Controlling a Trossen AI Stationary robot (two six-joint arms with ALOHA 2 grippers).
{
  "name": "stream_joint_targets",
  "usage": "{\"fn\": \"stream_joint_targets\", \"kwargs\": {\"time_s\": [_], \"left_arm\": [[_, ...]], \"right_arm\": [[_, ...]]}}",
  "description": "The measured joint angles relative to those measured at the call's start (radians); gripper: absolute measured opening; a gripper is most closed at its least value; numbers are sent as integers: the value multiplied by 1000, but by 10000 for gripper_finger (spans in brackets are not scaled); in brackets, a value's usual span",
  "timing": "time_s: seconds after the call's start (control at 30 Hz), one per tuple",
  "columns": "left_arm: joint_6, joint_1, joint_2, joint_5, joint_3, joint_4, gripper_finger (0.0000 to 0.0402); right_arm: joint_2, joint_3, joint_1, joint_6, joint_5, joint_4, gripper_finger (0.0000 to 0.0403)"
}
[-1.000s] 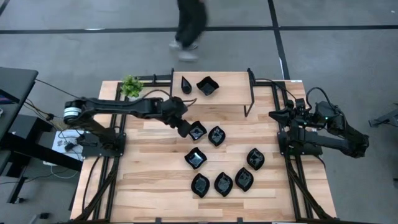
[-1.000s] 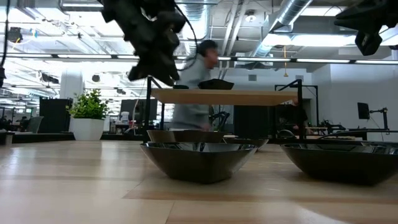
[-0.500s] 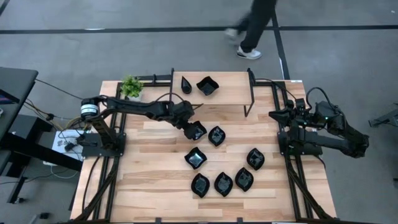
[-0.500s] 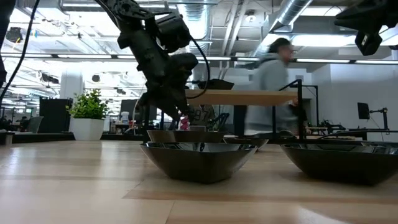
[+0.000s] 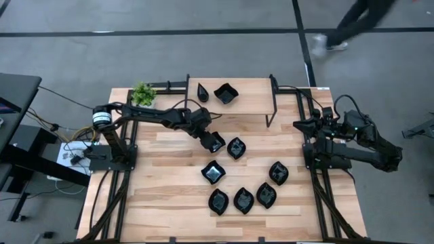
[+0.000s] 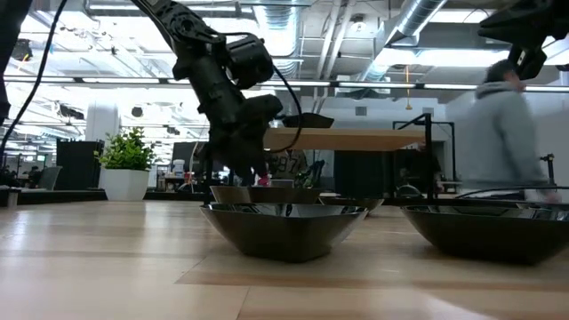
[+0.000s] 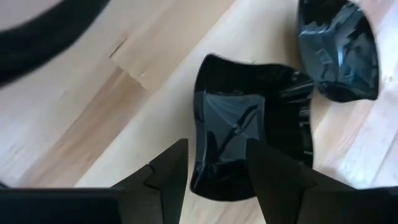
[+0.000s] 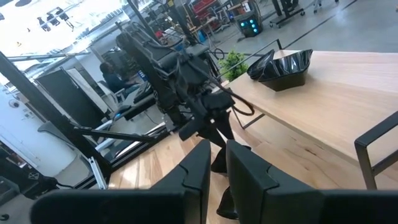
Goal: Pick & Place Mini shaped plates
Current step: Stack the distorted square plate on top of the distorted square plates on the shelf
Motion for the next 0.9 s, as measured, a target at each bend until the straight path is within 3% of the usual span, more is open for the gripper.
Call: {"fn": "stream_joint_targets", "kwargs": {"time_s": [0.9], "left_arm": [[-12, -13, 31, -31, 0, -2, 163]], "right_arm": [[0, 0, 0, 1, 0, 0, 48]]}}
